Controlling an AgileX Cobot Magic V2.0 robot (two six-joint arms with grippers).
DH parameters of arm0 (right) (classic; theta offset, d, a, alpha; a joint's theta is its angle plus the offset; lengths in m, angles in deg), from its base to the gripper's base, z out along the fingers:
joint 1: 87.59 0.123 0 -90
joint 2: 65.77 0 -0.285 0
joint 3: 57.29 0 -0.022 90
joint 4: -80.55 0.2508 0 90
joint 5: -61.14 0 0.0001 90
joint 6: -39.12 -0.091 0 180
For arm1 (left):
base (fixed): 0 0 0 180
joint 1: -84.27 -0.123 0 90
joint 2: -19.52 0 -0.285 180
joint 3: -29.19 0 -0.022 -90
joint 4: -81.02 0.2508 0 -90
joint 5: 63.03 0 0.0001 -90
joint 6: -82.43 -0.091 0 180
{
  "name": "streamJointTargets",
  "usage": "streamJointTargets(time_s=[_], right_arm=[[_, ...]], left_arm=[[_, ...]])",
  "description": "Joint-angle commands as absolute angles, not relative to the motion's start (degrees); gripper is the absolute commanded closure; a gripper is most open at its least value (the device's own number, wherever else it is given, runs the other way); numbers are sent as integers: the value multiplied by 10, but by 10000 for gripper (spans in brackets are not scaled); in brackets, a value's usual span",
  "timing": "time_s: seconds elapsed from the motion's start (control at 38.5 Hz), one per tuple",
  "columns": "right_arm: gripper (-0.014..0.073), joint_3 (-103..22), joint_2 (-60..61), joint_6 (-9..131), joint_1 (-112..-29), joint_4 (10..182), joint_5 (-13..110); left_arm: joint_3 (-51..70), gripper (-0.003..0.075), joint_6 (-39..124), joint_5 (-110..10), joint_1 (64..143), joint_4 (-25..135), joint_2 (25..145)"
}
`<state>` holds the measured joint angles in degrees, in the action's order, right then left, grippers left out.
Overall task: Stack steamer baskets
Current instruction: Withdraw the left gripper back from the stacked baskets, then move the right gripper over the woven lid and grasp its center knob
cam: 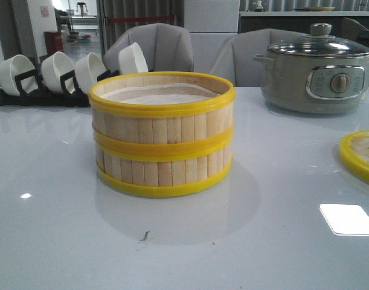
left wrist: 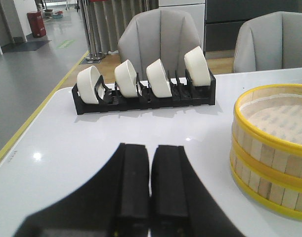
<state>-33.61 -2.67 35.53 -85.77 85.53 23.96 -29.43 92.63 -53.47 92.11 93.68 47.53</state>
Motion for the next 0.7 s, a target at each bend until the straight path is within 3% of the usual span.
streamJointTargets(time_s=[0.0,0.23,0.47,0.68], right_arm=[[527,-357,-32,357,-856,854,281],[503,-357,-32,357,-856,854,279],[277,-357,-30,357,-856,854,273],[274,-357,-1,357,-856,854,267]], left_arm=[[-279,625,930,-588,920,937,483],[-279,625,930,-588,920,937,483],[-279,625,930,-588,920,937,483],[-279,625,930,-588,920,937,483]])
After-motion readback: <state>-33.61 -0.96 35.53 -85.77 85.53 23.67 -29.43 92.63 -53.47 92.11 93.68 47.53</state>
